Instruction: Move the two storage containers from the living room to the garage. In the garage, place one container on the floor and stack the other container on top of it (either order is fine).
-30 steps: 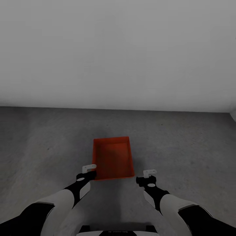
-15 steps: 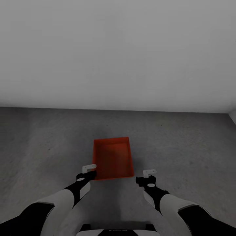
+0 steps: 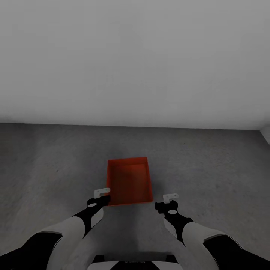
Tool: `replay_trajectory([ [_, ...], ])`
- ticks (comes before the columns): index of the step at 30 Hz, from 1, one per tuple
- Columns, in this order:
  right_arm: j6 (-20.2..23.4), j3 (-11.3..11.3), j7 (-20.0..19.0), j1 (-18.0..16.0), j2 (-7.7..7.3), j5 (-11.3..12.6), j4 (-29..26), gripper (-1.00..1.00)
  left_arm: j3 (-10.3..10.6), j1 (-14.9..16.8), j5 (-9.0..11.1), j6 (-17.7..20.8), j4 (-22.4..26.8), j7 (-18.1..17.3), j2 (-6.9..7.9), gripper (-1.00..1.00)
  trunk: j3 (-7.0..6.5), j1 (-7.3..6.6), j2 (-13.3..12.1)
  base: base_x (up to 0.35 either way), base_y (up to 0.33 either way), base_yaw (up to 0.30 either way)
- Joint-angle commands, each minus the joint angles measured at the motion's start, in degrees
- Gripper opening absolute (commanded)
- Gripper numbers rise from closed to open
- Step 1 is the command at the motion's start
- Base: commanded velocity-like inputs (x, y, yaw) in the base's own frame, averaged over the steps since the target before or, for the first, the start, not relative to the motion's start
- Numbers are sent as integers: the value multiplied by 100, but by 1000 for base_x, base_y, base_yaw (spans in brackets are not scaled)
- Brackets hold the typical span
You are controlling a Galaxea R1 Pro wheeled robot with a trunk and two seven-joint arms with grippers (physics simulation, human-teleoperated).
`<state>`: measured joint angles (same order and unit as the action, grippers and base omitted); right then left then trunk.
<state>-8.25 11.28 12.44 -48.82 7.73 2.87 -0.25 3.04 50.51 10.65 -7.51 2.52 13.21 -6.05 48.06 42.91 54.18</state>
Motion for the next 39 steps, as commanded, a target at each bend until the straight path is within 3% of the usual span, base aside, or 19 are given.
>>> replay_trajectory([
  [1,-14,42,21,-4,2,33,8,100,33,3,51,-22,-6,15,-1,100,-15,-22,-39,0,0,0],
  [39,-11,41,13,-4,17,138,16,100,38,3,51,-22,-6,15,-1,100,-745,-857,-1563,0,0,-18],
])
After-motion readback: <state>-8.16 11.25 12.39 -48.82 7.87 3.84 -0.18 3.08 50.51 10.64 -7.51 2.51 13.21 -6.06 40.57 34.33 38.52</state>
